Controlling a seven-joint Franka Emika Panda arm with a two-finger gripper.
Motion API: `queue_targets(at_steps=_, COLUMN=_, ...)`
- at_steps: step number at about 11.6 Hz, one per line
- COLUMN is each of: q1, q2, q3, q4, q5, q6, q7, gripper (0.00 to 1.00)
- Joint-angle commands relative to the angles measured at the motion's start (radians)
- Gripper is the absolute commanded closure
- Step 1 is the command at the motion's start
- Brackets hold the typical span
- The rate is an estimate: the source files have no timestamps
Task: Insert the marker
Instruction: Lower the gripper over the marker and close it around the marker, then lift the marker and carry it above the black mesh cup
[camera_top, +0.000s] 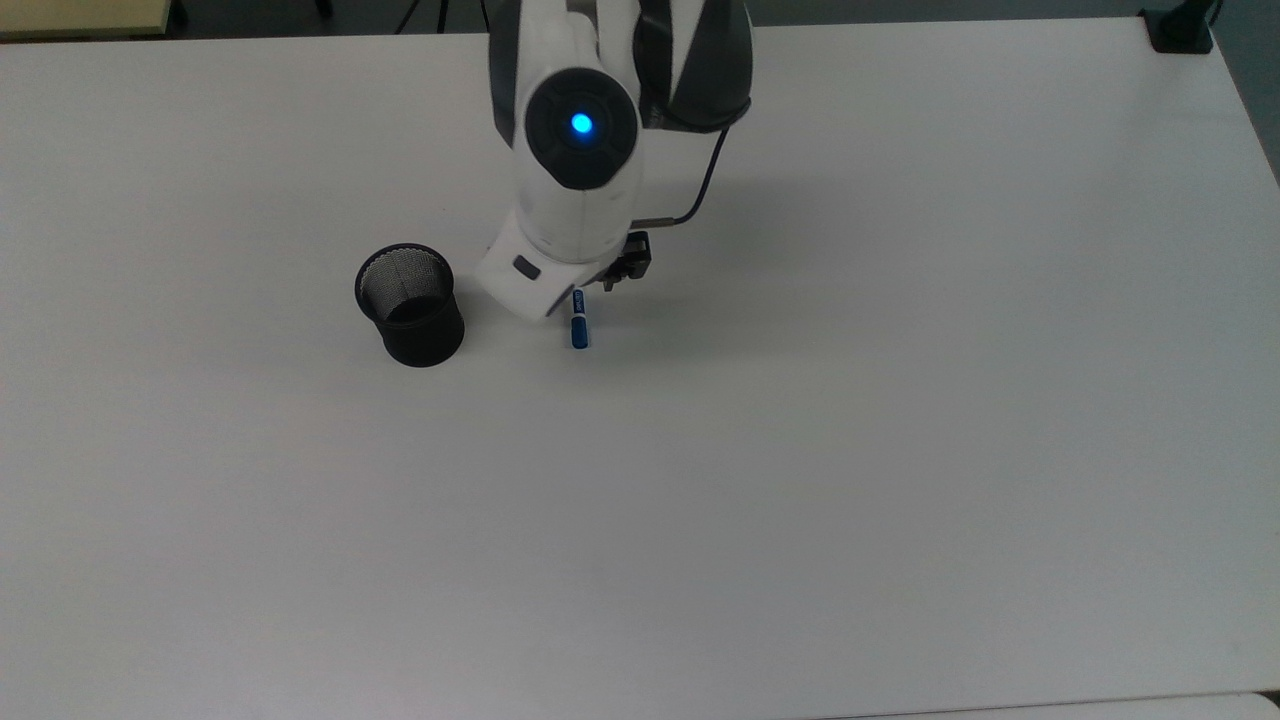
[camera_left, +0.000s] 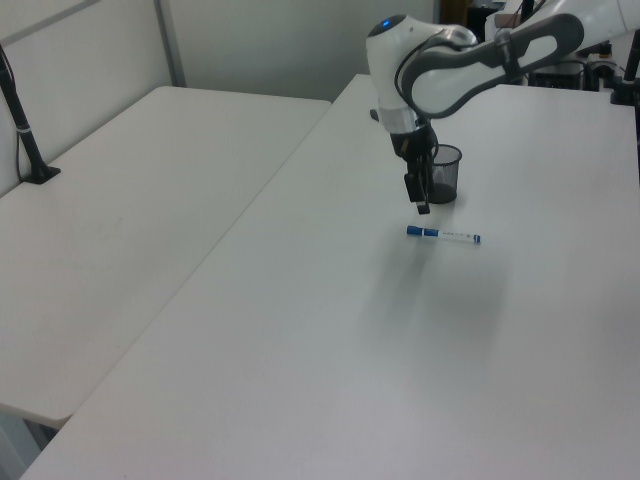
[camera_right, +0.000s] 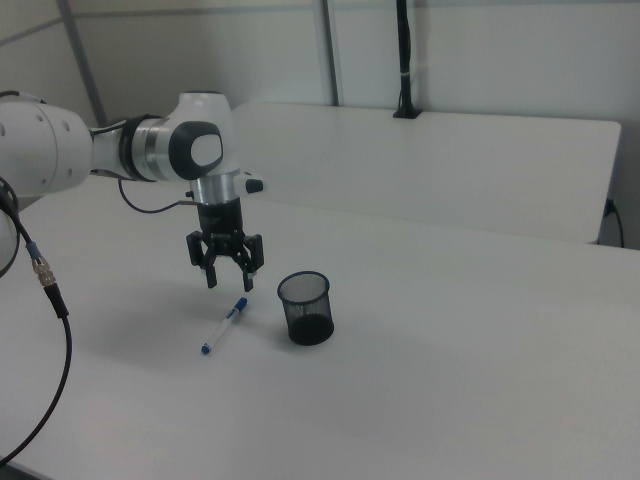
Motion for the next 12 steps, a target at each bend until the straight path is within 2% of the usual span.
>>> queue_targets(at_steps=1, q1=0.021, q2=0.038, q3=-0.007, q4=-0.005, q5=-0.042, q6=0.022, q7=-0.009, gripper=0.38)
queue_targets(at_steps=4, q1=0.041, q2=0.087, q3=-0.006, q4=-0.002, q5=-0.084, q6=0.038, q7=0.039, gripper=0.5)
queue_targets(at_steps=6, q1=0.041, q2=0.103, q3=-0.006, q4=-0.002, q5=-0.085, q6=0.069, q7=0.04, gripper=0.52)
queue_targets(at_steps=10, q1=0.041, q2=0.121, q3=-0.006, q4=0.0, q5=-0.086, q6=0.083, q7=0.068, gripper=0.81)
queue_targets(at_steps=12, q1=0.041, q2=0.121, q3=-0.006, q4=0.0, q5=-0.083, q6=0.083, q7=0.07, gripper=0.9)
